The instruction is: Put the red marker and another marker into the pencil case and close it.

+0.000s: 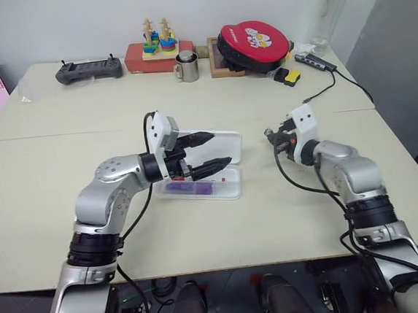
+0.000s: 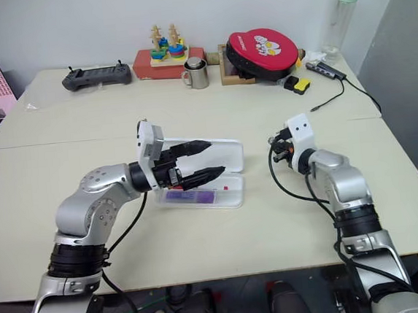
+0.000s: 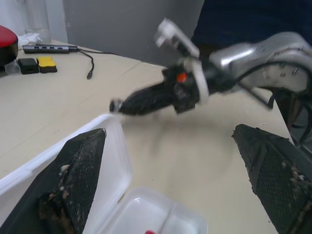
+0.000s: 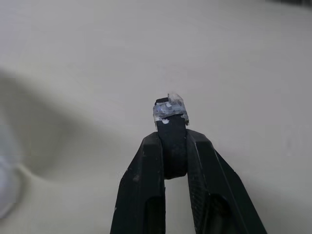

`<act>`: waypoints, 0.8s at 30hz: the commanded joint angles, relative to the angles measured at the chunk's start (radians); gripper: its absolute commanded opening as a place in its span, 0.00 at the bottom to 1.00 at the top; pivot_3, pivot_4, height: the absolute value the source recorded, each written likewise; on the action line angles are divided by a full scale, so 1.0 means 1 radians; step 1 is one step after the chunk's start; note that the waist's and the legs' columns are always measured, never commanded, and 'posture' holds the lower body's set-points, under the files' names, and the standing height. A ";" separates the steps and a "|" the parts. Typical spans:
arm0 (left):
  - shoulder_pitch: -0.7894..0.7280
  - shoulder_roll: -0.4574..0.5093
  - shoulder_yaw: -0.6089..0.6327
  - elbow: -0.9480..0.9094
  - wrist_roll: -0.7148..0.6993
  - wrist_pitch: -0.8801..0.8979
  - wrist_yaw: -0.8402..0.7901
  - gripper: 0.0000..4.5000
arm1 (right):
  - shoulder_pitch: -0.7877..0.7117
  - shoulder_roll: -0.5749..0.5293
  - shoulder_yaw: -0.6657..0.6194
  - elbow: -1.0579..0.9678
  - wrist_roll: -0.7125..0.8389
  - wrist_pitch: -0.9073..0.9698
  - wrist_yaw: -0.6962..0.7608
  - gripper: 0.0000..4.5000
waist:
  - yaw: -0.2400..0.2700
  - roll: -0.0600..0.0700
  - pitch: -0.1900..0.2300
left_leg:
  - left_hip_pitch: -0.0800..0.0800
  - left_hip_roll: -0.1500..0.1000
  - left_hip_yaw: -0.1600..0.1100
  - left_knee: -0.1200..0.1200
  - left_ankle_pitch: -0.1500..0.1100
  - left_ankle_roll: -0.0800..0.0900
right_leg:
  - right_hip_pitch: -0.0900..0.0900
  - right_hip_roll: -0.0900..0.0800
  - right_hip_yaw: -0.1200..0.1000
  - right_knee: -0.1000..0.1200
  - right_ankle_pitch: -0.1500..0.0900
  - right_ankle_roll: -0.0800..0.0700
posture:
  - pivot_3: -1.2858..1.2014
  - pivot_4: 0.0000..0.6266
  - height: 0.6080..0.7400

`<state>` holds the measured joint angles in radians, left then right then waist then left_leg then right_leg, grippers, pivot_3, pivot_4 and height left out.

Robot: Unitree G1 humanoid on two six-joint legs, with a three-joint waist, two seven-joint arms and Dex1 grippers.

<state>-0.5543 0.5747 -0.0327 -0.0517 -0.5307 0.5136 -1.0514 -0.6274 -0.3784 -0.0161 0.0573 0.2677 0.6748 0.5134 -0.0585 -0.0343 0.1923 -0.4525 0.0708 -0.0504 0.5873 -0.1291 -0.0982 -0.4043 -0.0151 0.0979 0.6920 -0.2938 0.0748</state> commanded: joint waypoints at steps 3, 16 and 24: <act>0.081 0.159 -0.009 -0.028 0.049 -0.062 -0.154 1.00 | 0.151 -0.142 0.192 -0.290 0.076 0.026 0.285 0.06 | -0.002 0.000 0.000 | 0.001 0.000 0.000 -0.005 0.000 0.000 | 0.001 0.000 -0.001 -0.004 -0.001 -0.001 | 0.52 0.24 1.00; 0.063 0.203 0.008 0.042 0.092 -0.111 -0.175 1.00 | 0.071 0.011 0.360 -0.206 -0.009 0.074 0.210 0.06 | 0.010 0.000 0.000 | 0.000 0.001 0.000 -0.005 0.000 0.000 | 0.000 0.000 -0.001 -0.005 -0.003 0.003 | 0.52 0.24 1.00; 0.082 0.194 0.022 0.020 0.077 -0.099 -0.158 1.00 | 0.069 -0.007 0.357 -0.205 -0.016 0.084 0.230 0.14 | 0.007 0.000 0.000 | 0.000 0.001 0.000 -0.005 0.000 0.000 | 0.000 0.001 -0.001 -0.005 -0.003 0.003 | 0.52 0.24 1.00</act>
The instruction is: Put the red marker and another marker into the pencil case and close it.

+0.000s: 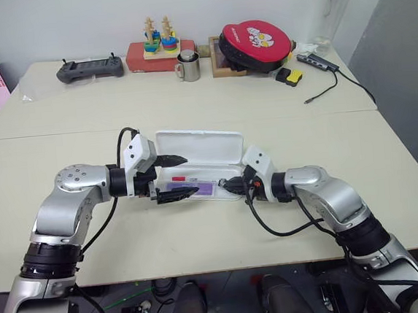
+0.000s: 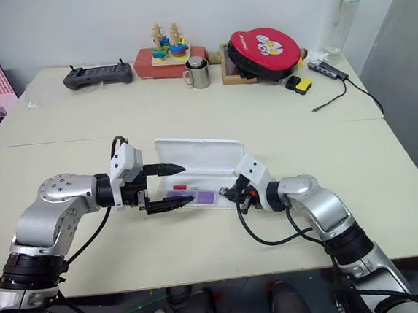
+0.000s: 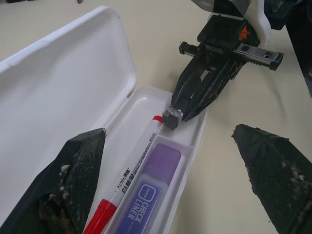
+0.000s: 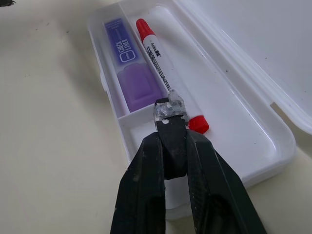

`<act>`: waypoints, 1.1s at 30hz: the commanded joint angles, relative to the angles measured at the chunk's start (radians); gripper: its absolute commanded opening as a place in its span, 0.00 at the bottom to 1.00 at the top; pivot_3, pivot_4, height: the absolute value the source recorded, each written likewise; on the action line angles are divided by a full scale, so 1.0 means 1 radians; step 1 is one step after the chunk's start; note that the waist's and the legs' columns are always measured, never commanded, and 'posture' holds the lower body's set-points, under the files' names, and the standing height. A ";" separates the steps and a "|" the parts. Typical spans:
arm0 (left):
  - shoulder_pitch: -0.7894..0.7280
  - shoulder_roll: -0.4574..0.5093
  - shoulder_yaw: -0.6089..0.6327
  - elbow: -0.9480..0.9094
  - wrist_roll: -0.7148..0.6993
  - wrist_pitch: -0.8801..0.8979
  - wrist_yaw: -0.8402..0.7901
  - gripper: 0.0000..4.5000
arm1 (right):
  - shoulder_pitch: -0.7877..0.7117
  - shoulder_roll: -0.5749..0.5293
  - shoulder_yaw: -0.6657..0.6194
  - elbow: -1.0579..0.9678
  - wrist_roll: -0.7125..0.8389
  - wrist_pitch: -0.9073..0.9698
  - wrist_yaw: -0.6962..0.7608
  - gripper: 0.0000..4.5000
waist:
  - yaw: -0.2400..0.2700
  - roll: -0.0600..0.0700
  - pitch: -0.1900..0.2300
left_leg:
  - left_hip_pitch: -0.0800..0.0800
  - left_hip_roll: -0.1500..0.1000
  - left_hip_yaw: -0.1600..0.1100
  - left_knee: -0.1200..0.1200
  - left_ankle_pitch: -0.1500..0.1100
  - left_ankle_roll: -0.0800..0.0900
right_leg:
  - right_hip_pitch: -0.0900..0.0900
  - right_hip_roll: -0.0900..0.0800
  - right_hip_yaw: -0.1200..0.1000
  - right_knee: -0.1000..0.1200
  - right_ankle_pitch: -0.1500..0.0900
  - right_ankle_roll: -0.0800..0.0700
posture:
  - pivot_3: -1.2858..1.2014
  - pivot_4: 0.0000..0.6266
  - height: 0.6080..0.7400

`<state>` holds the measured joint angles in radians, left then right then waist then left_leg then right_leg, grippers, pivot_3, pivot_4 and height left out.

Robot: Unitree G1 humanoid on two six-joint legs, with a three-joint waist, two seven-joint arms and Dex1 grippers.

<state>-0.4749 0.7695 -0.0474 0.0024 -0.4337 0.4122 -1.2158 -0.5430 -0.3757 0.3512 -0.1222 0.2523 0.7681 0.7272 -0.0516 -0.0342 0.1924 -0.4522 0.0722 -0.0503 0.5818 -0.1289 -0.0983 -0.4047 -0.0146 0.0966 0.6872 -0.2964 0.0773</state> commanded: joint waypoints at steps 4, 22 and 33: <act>0.008 -0.004 0.039 -0.035 -0.019 0.002 0.014 1.00 | -0.018 -0.015 -0.018 -0.036 0.005 -0.013 0.024 0.34 | 0.000 0.000 0.000 | 0.000 0.000 0.000 0.000 0.000 0.000 | 0.000 0.000 0.000 0.000 0.000 0.000 | 0.52 0.24 1.00; 0.045 -0.043 0.151 -0.108 -0.110 0.090 0.127 1.00 | -0.133 0.002 -0.150 -0.130 0.154 0.014 0.089 0.76 | -0.005 0.000 0.000 | 0.000 0.000 0.000 0.001 0.000 0.000 | 0.000 0.000 0.000 0.002 0.000 0.000 | 0.52 0.24 1.00; 0.062 -0.095 0.347 -0.156 -0.210 0.137 0.334 1.00 | -0.546 0.074 -0.112 0.415 -0.045 -0.132 -0.029 0.16 | -0.005 0.000 0.000 | 0.001 0.001 0.000 0.006 0.000 0.000 | 0.000 0.001 0.000 0.005 0.003 -0.003 | 0.52 0.24 1.00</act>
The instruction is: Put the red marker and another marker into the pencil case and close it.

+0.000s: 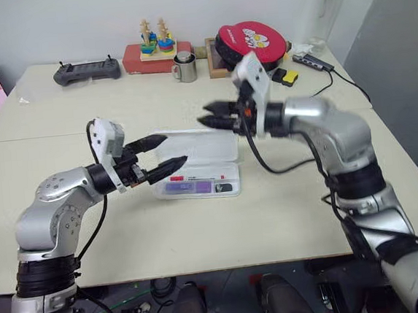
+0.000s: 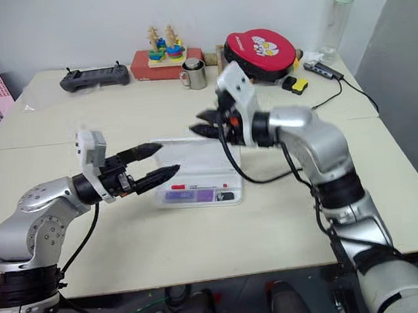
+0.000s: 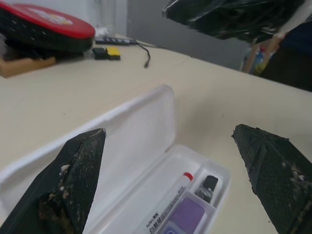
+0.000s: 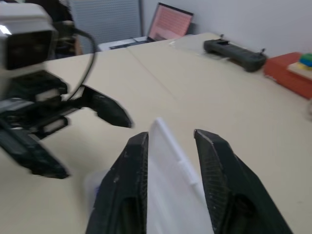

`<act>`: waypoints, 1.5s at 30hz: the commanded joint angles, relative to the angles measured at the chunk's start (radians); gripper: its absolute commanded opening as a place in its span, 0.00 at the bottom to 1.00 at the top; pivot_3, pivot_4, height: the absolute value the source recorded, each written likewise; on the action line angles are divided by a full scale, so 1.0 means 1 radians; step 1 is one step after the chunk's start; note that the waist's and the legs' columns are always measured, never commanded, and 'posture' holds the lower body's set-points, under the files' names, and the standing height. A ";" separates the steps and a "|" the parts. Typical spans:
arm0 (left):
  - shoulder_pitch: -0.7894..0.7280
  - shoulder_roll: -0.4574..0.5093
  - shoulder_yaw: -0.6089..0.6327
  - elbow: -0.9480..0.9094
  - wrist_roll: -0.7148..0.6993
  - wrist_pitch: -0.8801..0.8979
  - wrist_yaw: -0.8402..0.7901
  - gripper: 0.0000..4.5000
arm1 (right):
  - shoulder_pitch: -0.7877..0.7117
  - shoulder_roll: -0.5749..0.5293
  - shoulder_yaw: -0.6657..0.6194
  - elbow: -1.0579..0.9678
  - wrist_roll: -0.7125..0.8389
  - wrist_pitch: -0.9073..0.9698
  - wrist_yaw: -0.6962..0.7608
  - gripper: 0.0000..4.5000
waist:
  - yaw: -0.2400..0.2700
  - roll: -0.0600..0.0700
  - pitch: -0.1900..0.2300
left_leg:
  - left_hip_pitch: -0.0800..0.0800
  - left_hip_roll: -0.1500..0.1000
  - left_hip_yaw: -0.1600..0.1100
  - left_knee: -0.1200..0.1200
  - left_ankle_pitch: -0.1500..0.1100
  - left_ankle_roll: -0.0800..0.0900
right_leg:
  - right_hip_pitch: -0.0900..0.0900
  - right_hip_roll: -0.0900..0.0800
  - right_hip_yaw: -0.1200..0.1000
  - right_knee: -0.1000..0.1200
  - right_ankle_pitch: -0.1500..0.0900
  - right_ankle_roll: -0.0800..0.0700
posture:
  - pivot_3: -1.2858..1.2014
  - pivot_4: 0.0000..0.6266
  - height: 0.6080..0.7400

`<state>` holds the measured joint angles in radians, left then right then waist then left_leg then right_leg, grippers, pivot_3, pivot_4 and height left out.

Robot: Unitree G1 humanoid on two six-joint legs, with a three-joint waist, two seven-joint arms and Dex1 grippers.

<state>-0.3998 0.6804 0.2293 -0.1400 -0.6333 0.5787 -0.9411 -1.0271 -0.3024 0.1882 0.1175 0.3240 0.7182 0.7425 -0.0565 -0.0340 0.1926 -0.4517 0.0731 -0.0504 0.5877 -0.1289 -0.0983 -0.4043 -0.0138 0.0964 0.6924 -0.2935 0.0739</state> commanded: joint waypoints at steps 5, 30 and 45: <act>0.006 0.003 0.126 -0.025 -0.046 -0.008 0.090 1.00 | -0.125 0.038 0.069 0.349 -0.179 -0.166 -0.035 0.00 | 0.000 0.000 0.000 | -0.001 0.000 0.000 0.000 0.000 0.000 | 0.000 0.000 0.000 -0.001 0.000 0.000 | 0.52 0.24 1.00; 0.104 0.084 0.037 -0.083 -0.032 -0.023 -0.030 1.00 | 0.184 -0.074 0.298 -0.086 -0.318 -0.097 0.256 0.00 | 0.000 0.000 0.000 | 0.000 0.001 0.000 -0.002 0.000 0.000 | 0.000 0.000 0.000 -0.002 0.000 -0.001 | 0.52 0.24 1.00; 0.055 0.029 -0.084 0.030 0.140 -0.079 0.067 1.00 | 0.383 0.020 0.113 -0.162 -0.237 -0.097 0.099 0.00 | 0.000 -0.003 -0.003 | 0.004 0.001 0.000 0.002 0.000 0.000 | 0.004 0.001 0.000 -0.002 0.000 -0.002 | 0.52 0.24 1.00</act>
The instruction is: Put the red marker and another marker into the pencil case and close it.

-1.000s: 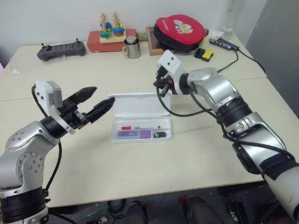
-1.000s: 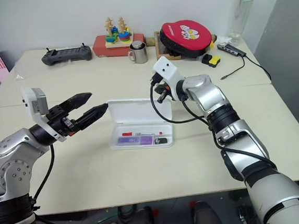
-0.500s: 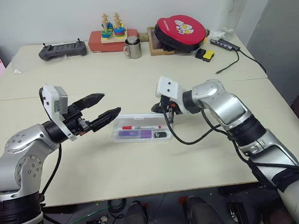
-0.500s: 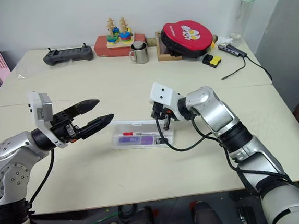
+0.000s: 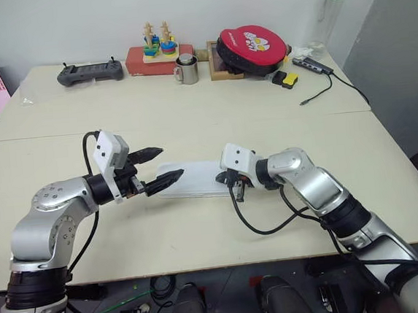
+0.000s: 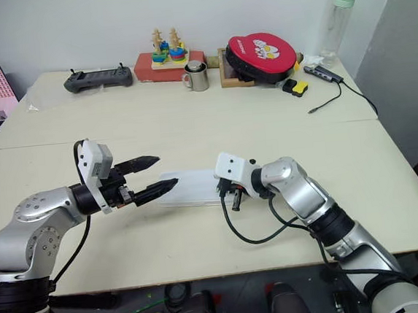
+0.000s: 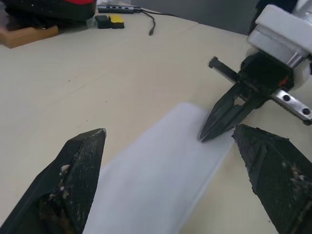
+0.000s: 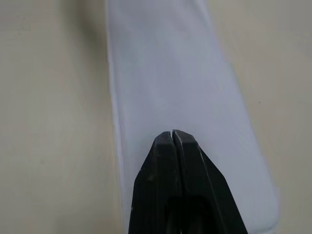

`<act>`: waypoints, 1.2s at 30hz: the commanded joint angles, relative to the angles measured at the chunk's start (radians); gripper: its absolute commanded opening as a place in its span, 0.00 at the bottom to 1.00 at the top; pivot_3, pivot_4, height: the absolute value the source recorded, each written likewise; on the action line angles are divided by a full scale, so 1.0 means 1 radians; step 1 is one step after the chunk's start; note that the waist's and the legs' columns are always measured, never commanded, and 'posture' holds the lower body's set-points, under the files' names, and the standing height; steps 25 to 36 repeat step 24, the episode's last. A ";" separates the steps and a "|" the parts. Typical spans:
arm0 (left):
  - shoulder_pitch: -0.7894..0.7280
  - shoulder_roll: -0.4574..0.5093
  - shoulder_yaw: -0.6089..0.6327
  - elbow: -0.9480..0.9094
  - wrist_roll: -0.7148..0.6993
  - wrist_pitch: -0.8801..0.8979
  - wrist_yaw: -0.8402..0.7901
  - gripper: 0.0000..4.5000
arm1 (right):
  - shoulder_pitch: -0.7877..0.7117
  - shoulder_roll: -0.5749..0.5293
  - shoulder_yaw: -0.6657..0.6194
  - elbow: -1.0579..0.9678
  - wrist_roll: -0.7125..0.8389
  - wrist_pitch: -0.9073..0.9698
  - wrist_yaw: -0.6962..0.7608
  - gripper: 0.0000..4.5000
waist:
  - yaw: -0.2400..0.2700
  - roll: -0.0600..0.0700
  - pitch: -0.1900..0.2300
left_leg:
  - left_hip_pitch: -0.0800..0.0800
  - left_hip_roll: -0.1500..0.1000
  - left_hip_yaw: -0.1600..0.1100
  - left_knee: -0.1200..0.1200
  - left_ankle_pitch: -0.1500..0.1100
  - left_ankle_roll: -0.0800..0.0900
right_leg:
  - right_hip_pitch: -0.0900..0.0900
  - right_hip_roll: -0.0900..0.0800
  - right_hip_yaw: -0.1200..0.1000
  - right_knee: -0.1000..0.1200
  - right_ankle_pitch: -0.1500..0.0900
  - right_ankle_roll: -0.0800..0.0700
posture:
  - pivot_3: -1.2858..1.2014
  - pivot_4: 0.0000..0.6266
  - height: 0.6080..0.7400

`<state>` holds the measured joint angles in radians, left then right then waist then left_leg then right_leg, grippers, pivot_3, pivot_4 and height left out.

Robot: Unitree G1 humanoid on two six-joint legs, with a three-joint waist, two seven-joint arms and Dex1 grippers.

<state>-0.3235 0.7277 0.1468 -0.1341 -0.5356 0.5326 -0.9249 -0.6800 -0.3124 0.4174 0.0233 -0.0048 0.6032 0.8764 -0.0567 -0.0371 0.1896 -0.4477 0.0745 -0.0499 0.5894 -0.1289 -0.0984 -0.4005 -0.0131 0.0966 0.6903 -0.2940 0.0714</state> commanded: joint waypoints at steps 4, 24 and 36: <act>-0.110 -0.088 0.117 0.241 0.087 -0.097 0.247 1.00 | 0.156 0.005 -0.378 -0.117 0.186 0.017 -0.141 0.10 | 0.013 0.000 0.000 | -0.002 0.000 0.000 0.001 0.000 0.001 | -0.001 0.001 0.000 0.000 0.001 0.002 | 0.52 0.24 1.00; 0.040 0.021 0.183 0.304 0.135 -0.136 0.209 1.00 | 0.263 -0.074 -0.530 -0.125 0.274 -0.004 -0.252 1.00 | 0.003 0.000 0.000 | -0.004 0.004 0.003 -0.012 0.000 0.000 | -0.004 0.003 0.001 -0.009 0.005 0.000 | 0.52 0.24 1.00; 0.040 0.021 0.183 0.304 0.135 -0.136 0.209 1.00 | 0.263 -0.074 -0.530 -0.125 0.274 -0.004 -0.252 1.00 | 0.003 0.000 0.000 | -0.004 0.004 0.003 -0.012 0.000 0.000 | -0.004 0.003 0.001 -0.009 0.005 0.000 | 0.52 0.24 1.00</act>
